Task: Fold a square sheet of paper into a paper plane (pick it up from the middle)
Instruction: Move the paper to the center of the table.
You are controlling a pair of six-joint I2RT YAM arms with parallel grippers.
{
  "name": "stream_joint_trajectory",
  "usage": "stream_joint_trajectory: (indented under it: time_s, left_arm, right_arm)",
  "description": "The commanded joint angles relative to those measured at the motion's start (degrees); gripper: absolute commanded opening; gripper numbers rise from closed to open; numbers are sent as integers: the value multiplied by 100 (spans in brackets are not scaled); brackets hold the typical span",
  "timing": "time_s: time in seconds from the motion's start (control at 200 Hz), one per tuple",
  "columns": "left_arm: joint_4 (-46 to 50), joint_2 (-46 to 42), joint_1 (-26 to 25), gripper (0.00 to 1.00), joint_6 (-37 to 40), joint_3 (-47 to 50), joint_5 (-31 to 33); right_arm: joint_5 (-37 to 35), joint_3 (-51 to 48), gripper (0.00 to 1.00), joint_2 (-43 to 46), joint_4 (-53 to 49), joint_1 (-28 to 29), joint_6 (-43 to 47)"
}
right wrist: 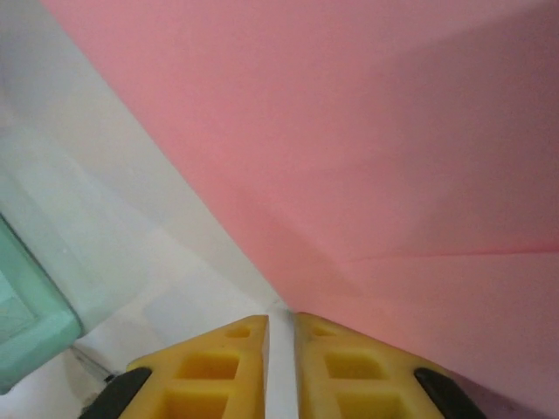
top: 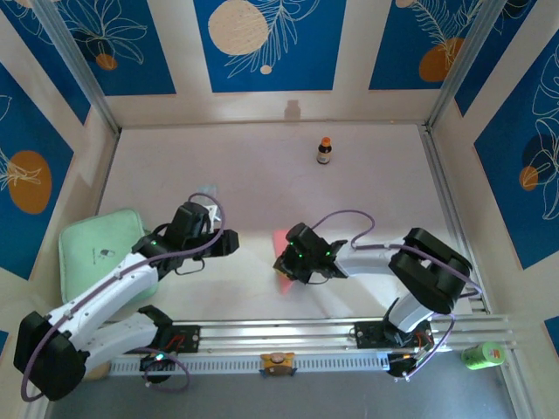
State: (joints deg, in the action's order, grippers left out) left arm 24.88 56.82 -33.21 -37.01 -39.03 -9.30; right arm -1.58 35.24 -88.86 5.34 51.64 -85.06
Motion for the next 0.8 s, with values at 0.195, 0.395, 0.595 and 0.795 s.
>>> stream_joint_trajectory:
  time_s: [0.195, 0.395, 0.595, 0.795]
  left_arm:
    - [-1339, 691, -2, 23, -521, 57, -1210]
    - [-1976, 1786, -480, 14, -734, -337, -1544]
    - [-2519, 2980, -962, 10, -1018, -808, -1759]
    - [-2571, 3675, -992, 10, -1010, -1123, -1890]
  right_arm:
    - [-532, -61, 22, 1577, -1632, -498, 817]
    - [-239, -981, 22, 2789, -1663, -1188, 1137]
    - [439, -1565, 24, 3422, -1343, -1753, 1412]
    - [902, -1474, 24, 3193, -1258, -1850, 1761]
